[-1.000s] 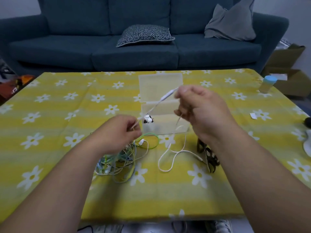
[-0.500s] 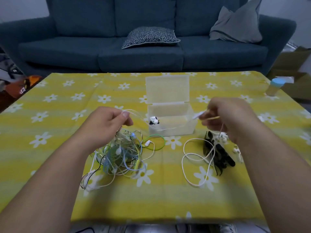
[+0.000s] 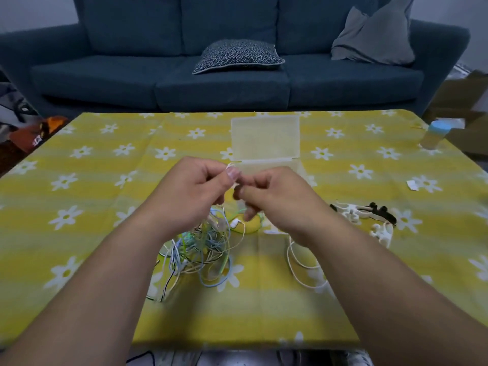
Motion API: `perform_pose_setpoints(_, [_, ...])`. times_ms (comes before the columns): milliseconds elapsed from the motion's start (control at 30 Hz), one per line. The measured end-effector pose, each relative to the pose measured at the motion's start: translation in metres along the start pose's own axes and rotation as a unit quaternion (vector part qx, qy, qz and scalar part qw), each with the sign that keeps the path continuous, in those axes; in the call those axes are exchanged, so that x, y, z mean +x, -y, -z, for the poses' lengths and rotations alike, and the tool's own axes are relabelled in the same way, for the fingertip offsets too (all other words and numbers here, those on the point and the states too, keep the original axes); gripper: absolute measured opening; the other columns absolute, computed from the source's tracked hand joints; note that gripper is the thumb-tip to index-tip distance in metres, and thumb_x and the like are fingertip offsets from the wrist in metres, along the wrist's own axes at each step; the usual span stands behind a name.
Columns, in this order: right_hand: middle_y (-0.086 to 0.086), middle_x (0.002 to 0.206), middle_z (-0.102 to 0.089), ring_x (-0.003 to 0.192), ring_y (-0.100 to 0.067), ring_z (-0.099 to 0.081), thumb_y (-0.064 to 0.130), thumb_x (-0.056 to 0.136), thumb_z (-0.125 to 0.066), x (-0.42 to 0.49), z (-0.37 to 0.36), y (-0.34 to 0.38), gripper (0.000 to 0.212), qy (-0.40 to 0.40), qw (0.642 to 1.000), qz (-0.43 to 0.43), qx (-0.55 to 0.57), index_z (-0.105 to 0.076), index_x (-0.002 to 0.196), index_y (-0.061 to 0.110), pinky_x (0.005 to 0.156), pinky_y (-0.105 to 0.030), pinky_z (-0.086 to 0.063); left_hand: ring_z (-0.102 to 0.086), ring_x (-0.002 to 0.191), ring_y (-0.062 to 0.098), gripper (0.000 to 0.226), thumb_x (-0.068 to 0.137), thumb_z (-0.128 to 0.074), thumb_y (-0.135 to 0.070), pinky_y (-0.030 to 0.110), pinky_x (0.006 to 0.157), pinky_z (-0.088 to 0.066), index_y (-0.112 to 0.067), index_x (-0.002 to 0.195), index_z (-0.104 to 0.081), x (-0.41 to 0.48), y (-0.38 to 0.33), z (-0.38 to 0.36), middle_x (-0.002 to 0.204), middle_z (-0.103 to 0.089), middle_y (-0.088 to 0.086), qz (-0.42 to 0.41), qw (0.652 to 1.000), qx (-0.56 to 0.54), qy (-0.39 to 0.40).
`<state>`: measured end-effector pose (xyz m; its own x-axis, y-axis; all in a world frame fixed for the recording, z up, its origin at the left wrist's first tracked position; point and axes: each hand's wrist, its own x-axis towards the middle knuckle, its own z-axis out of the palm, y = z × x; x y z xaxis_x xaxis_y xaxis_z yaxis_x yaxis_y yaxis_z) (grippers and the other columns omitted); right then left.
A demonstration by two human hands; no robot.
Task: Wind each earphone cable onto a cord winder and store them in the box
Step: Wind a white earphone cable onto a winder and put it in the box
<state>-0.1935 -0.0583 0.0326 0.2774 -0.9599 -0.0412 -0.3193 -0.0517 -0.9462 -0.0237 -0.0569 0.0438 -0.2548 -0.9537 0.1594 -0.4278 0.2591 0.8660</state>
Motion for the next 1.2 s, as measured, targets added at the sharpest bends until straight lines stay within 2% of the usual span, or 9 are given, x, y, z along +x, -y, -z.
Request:
perform_pose_setpoints(133, [0.007, 0.048, -0.042, 0.043, -0.010, -0.035, 0.017, 0.096, -0.060, 0.002, 0.011, 0.011, 0.024, -0.051, 0.990, -0.008, 0.133, -0.067, 0.073, 0.009, 0.054, -0.029, -0.040, -0.050, 0.062, 0.011, 0.013, 0.091, -0.066, -0.010, 0.028, 0.060, -0.044, -0.020, 0.099, -0.071, 0.002, 0.010, 0.006, 0.063, -0.051, -0.005, 0.022, 0.999, -0.010, -0.026])
perform_pose_setpoints(233, [0.004, 0.050, -0.030, 0.042, -0.011, -0.020, 0.015, 0.098, -0.054, 0.000, 0.017, 0.018, 0.026, -0.046, 0.966, 0.009, 0.253, -0.064, 0.074, 0.010, 0.047, -0.025, -0.030, -0.049, 0.061, 0.013, 0.014, 0.089, -0.069, -0.008, 0.032, 0.059, -0.043, -0.022, 0.088, -0.069, -0.001, 0.026, 0.012, 0.068, -0.051, 0.008, 0.080, 0.993, 0.081, 0.026])
perform_pose_setpoints(300, [0.003, 0.052, -0.026, 0.044, -0.011, -0.015, 0.014, 0.099, -0.051, 0.000, 0.022, 0.020, 0.027, -0.046, 0.953, 0.007, 0.299, -0.064, 0.075, 0.010, 0.046, -0.023, -0.024, -0.056, 0.062, 0.009, 0.018, 0.092, -0.066, -0.012, 0.027, 0.062, -0.046, -0.024, 0.079, -0.070, -0.003, 0.031, 0.014, 0.070, -0.063, -0.003, 0.112, 0.982, 0.145, 0.046])
perform_pose_setpoints(500, [0.003, 0.052, -0.027, 0.044, -0.012, -0.016, 0.011, 0.094, -0.054, 0.002, 0.036, 0.011, 0.021, -0.079, 0.972, -0.029, 0.219, -0.067, 0.078, 0.008, 0.047, -0.024, -0.019, -0.067, 0.075, 0.023, 0.028, 0.099, -0.055, -0.021, 0.045, 0.072, -0.053, -0.016, 0.078, -0.073, -0.006, 0.029, 0.021, 0.067, -0.068, -0.001, 0.147, 0.984, 0.088, 0.039])
perform_pose_setpoints(633, [-0.003, 0.059, -0.045, 0.048, -0.013, -0.035, 0.008, 0.093, -0.053, -0.003, 0.053, 0.010, 0.020, -0.085, 0.969, -0.053, 0.224, -0.063, 0.076, 0.008, 0.046, -0.025, -0.024, -0.053, 0.068, 0.033, 0.040, 0.097, -0.053, -0.046, 0.046, 0.069, -0.047, -0.017, 0.073, -0.068, -0.005, 0.028, 0.022, 0.080, -0.064, 0.024, 0.098, 0.991, 0.090, -0.007])
perform_pose_setpoints(733, [-0.001, 0.054, -0.039, 0.047, -0.013, -0.030, 0.010, 0.094, -0.053, -0.012, 0.069, 0.008, 0.020, -0.085, 0.967, -0.050, 0.235, -0.061, 0.076, 0.008, 0.045, -0.024, -0.019, -0.052, 0.060, 0.029, 0.041, 0.098, -0.056, -0.036, 0.042, 0.063, -0.046, -0.010, 0.068, -0.060, 0.000, 0.017, 0.018, 0.066, -0.058, 0.016, 0.054, 0.995, -0.025, -0.077])
perform_pose_setpoints(900, [0.000, 0.047, -0.044, 0.044, -0.015, -0.035, 0.007, 0.085, -0.070, -0.033, 0.099, -0.011, 0.012, -0.098, 0.992, -0.079, -0.014, -0.067, 0.074, 0.005, 0.046, -0.026, -0.027, -0.024, 0.049, 0.016, 0.048, 0.100, -0.053, -0.025, 0.028, 0.052, -0.018, -0.022, 0.053, -0.042, 0.004, 0.009, 0.007, 0.054, -0.028, -0.004, 0.101, 0.991, -0.079, -0.023])
perform_pose_setpoints(1000, [0.002, 0.044, -0.048, 0.040, -0.012, -0.040, 0.009, 0.082, -0.073, -0.045, 0.112, -0.033, 0.013, -0.078, 0.963, -0.136, -0.219, -0.069, 0.071, 0.003, 0.043, -0.023, -0.034, -0.023, 0.049, 0.015, 0.050, 0.098, -0.056, -0.032, 0.028, 0.051, -0.018, -0.025, 0.049, -0.047, 0.003, 0.007, -0.004, 0.057, -0.026, -0.003, 0.158, 0.985, -0.055, 0.043])
perform_pose_setpoints(1200, [-0.007, 0.058, -0.039, 0.049, -0.019, -0.030, 0.011, 0.086, -0.069, -0.056, 0.146, -0.068, 0.019, -0.111, 0.940, -0.236, -0.220, -0.060, 0.070, 0.008, 0.046, -0.023, -0.024, -0.024, 0.051, 0.016, 0.047, 0.103, -0.043, -0.040, 0.021, 0.046, -0.023, -0.019, 0.061, -0.035, 0.015, 0.005, -0.030, 0.056, -0.026, -0.003, 0.173, 0.983, -0.009, 0.064])
